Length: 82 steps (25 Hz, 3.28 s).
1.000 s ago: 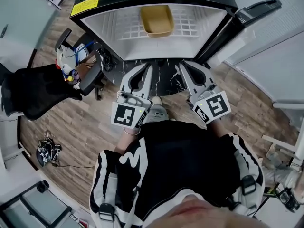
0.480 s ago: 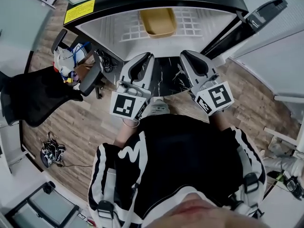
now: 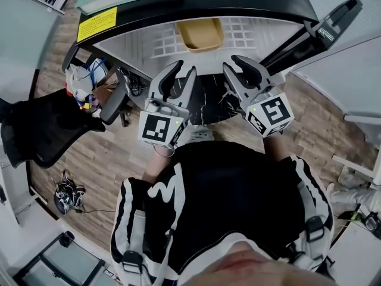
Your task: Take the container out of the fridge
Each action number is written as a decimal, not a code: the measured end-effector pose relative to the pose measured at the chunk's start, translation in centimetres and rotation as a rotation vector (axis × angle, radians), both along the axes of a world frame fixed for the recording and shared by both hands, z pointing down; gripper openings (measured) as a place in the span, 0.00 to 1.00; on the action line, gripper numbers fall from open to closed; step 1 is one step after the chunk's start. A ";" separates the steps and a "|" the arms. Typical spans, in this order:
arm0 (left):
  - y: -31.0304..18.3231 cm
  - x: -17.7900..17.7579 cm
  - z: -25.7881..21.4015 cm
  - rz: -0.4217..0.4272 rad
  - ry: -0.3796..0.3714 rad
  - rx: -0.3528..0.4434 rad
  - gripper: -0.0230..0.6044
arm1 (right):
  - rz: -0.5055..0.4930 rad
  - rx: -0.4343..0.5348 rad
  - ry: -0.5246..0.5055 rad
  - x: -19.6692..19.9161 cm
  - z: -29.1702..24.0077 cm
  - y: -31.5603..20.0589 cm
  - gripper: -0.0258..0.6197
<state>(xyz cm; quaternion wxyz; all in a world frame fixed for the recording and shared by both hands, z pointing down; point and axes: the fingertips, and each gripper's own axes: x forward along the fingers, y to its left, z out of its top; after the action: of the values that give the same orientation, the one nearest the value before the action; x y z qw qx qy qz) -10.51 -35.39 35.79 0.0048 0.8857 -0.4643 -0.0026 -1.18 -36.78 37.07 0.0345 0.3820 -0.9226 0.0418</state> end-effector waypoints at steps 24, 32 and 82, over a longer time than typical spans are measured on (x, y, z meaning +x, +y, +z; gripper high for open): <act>-5.1 0.6 4.1 0.074 -0.102 -0.085 0.39 | 0.021 -0.140 0.201 -1.8 4.8 -6.0 0.40; -6.6 1.3 5.1 0.078 -0.142 -0.133 0.39 | 0.000 -0.167 0.200 -2.1 5.0 -6.9 0.40; -3.2 1.2 3.1 0.024 -0.102 -0.078 0.39 | -0.032 -0.070 0.100 -2.4 2.4 -2.6 0.40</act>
<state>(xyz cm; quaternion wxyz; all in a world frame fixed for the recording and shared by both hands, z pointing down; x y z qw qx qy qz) -9.28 -38.63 38.91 0.0157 0.8892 -0.4531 0.0606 -3.59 -39.41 39.50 0.0947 0.3672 -0.9237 0.0542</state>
